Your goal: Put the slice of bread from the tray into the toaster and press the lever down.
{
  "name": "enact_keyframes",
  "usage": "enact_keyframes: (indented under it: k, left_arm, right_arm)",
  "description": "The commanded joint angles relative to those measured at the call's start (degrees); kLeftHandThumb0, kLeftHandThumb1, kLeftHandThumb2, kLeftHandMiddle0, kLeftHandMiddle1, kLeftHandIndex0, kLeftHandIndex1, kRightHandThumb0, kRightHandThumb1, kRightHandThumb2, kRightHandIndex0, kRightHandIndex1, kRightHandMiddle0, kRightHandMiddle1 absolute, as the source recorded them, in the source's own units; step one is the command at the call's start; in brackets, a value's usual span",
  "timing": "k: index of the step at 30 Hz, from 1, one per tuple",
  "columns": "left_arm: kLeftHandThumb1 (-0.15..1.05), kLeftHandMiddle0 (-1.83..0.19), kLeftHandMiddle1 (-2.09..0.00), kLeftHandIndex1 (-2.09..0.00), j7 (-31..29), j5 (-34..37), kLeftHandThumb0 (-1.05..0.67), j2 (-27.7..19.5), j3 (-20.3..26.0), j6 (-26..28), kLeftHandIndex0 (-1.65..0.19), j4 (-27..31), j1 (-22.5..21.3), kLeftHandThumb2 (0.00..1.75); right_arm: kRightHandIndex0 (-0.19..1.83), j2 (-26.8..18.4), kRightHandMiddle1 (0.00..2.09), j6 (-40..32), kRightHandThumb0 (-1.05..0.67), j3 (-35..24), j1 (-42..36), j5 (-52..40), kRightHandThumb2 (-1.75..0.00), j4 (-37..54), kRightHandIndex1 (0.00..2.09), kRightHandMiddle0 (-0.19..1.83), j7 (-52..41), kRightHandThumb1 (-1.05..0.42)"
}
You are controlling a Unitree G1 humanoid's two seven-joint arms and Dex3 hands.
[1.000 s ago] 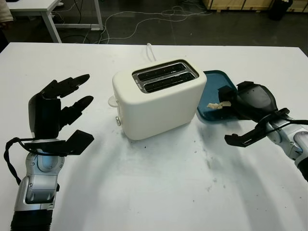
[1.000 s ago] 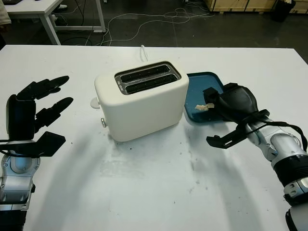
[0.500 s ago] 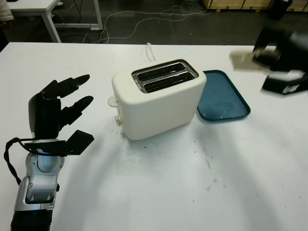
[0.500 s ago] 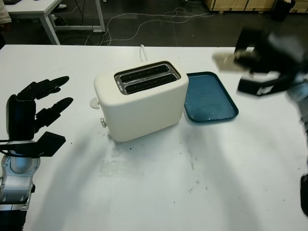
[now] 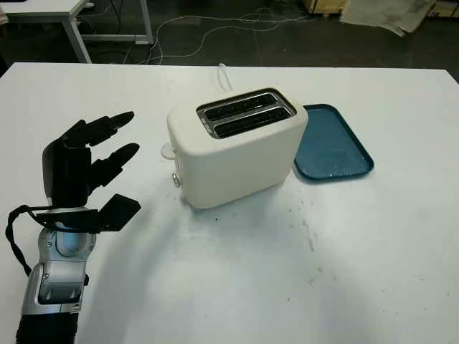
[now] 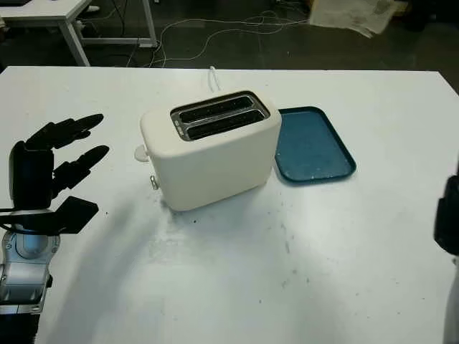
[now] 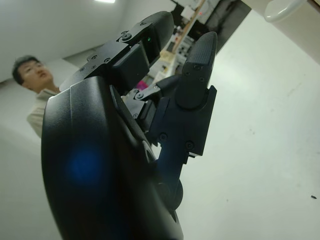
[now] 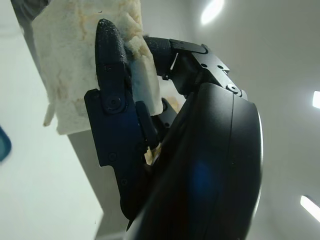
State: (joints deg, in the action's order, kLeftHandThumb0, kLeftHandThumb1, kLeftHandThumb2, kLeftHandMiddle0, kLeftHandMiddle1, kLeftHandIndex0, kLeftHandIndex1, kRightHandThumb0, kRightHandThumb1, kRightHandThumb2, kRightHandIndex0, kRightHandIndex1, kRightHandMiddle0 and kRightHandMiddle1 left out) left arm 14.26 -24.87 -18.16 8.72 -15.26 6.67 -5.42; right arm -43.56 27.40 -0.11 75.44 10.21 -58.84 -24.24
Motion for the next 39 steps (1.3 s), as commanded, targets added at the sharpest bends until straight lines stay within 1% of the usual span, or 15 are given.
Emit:
enact_keyframes:
  k: [1, 2, 4, 5, 6, 9, 13, 14, 16, 17, 20, 25, 30, 33, 39]
  left_arm:
    - [0.89, -0.65, -0.80, -0.01, 0.37, 0.21, -0.37, 0.31, -0.06, -0.32, -0.92, -0.12, -0.05, 0.00]
    - [0.89, -0.65, -0.80, -0.01, 0.21, 0.22, -0.37, 0.26, -0.06, -0.13, -0.92, -0.02, 0.00, 0.00]
    - [0.90, -0.65, -0.80, -0.01, -0.01, 0.40, -0.36, 0.25, -0.07, 0.00, -0.92, 0.08, 0.00, 0.00]
    - [0.89, -0.65, -0.80, -0.01, 0.03, 0.43, -0.36, 0.23, -0.08, -0.13, -0.92, 0.01, -0.05, 0.00]
    - [0.89, -0.65, -0.80, -0.01, 0.06, 0.44, -0.36, 0.23, -0.10, -0.22, -0.92, -0.03, -0.06, 0.00]
    - [0.89, -0.65, -0.80, -0.01, -0.08, 0.49, -0.36, 0.27, -0.19, -0.07, -0.92, 0.10, -0.03, 0.00]
    - [0.90, -0.64, -0.80, -0.01, -0.19, 0.39, -0.37, 0.41, -0.25, 0.31, -0.91, 0.48, 0.16, 0.00]
    - [0.90, -0.64, -0.80, -0.01, -0.22, 0.37, -0.37, 0.46, -0.26, 0.44, -0.91, 0.58, 0.20, 0.00]
    - [0.90, -0.64, -0.80, -0.01, -0.21, 0.42, -0.37, 0.40, -0.22, 0.25, -0.91, 0.42, 0.16, 0.00]
    - [0.90, -0.64, -0.81, -0.01, -0.25, 0.48, -0.36, 0.44, -0.19, 0.28, -0.91, 0.43, 0.19, 0.00]
    - [0.89, -0.65, -0.81, -0.01, 0.17, 0.11, -0.36, 0.41, -0.15, -0.02, -0.92, 0.19, 0.21, 0.00]
    - [0.90, -0.65, -0.81, -0.01, 0.25, 0.19, -0.37, 0.54, -0.14, -0.15, -0.92, 0.09, 0.22, 0.00]
    - [0.90, -0.65, -0.81, -0.01, 0.11, 0.26, -0.38, 0.65, -0.03, -0.02, -0.92, 0.20, 0.28, 0.00]
    - [0.90, -0.64, -0.80, 0.00, -0.21, 0.17, -0.38, 0.78, 0.00, 0.76, -0.91, 0.87, 0.53, 0.00]
    - [0.90, -0.64, -0.79, -0.01, -0.26, 0.40, -0.37, 0.57, -0.02, 0.26, -0.92, 0.59, 0.49, 0.00]
  right_arm:
    - [1.01, 1.90, 1.36, -1.83, -0.61, -1.59, 2.20, -3.22, -0.17, -0.19, 1.57, 0.99, -2.86, -0.92]
    - [1.02, 2.91, 1.34, -2.68, -0.59, -2.42, 2.61, -5.42, -0.17, -0.15, 1.55, 1.00, -5.80, -0.92]
    - [1.00, 4.87, 1.38, -3.75, -0.52, -4.05, 3.18, -9.73, -0.14, -0.26, 1.58, 0.96, -11.94, -0.92]
    - [1.00, 5.65, 1.39, -3.82, -0.52, -4.56, 3.34, -11.20, -0.14, -0.33, 1.59, 0.96, -14.29, -0.92]
    - [1.00, 6.59, 1.40, -4.38, -0.52, -4.94, 3.41, -12.32, -0.14, -0.23, 1.59, 0.96, -15.67, -0.92]
    - [1.07, 9.59, 1.32, -7.30, -0.48, -5.18, 3.37, -14.16, -0.11, 0.57, 1.52, 1.05, -17.92, -0.92]
    - [1.08, 13.57, 1.51, -8.71, -0.45, -4.49, 1.33, -15.31, -0.18, 4.19, 1.61, 0.99, -19.96, -0.92]
    - [1.07, 14.51, 1.60, -8.66, -0.40, -4.30, 0.74, -15.44, -0.21, 5.12, 1.68, 0.96, -20.54, -0.92]
    - [1.06, 16.21, 1.70, -7.87, -0.34, -3.74, -0.34, -15.43, -0.27, 6.50, 1.73, 0.92, -21.89, -0.92]
    - [1.08, 17.12, 1.72, -8.17, -0.31, -3.34, -0.87, -15.48, -0.29, 7.19, 1.74, 0.92, -22.53, -0.92]
    - [1.11, 19.18, 1.74, -8.75, -0.30, -2.38, -2.01, -15.49, -0.34, 7.88, 1.74, 0.92, -24.20, -0.92]
    - [1.09, 20.44, 1.75, -8.35, -0.39, -1.36, -2.09, -14.90, -0.37, 3.80, 1.75, 0.90, -26.43, -0.92]
    - [1.02, 20.46, 1.75, -2.91, -0.51, 0.53, -2.69, -11.39, -0.36, -0.66, 1.75, 0.81, -24.74, -0.92]
    - [1.04, 20.81, 1.75, -0.71, -0.51, 1.02, -2.73, -10.47, -0.36, -2.71, 1.75, 0.84, -24.70, -0.92]
    - [1.07, 20.81, 1.75, 1.82, -0.52, 1.96, -2.70, -8.75, -0.37, -4.72, 1.75, 0.88, -24.39, -0.92]
